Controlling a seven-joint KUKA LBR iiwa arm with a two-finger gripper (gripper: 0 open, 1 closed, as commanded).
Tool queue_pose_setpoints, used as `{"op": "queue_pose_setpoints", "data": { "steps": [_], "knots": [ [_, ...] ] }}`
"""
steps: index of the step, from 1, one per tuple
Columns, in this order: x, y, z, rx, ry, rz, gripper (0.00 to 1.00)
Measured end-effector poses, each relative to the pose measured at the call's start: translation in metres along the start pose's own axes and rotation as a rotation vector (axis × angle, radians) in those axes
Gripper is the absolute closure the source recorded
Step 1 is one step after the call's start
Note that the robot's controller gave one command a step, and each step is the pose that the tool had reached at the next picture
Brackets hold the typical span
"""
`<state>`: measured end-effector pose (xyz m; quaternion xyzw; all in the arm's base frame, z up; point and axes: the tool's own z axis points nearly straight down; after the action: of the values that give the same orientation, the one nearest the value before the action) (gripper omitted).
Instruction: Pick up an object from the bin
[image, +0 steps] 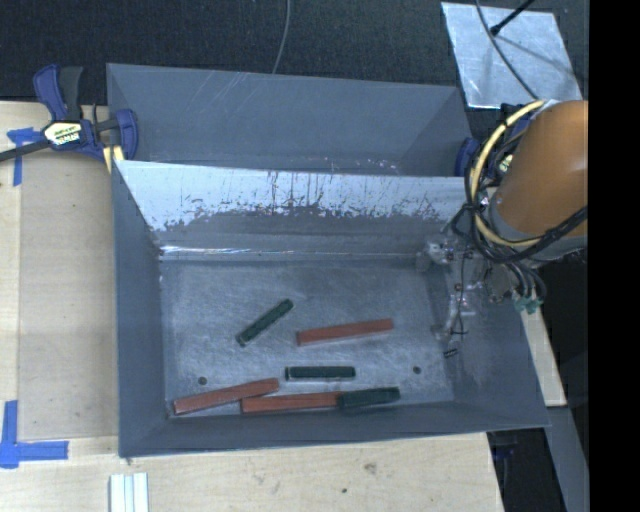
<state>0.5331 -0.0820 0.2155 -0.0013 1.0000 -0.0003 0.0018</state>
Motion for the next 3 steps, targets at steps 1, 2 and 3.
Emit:
{"op": "queue_pose_setpoints", "data": {
  "steps": [1, 2, 3],
  "knots": [
    [0.0, 0.0, 0.0, 0.0, 0.0, 0.0, 0.0],
    [0.012, 0.029, 0.055, 0.001, -0.006, -0.002, 0.0],
    [-0.026, 0.056, 0.079, -0.001, 0.007, -0.114, 0.0]
  ]
}}
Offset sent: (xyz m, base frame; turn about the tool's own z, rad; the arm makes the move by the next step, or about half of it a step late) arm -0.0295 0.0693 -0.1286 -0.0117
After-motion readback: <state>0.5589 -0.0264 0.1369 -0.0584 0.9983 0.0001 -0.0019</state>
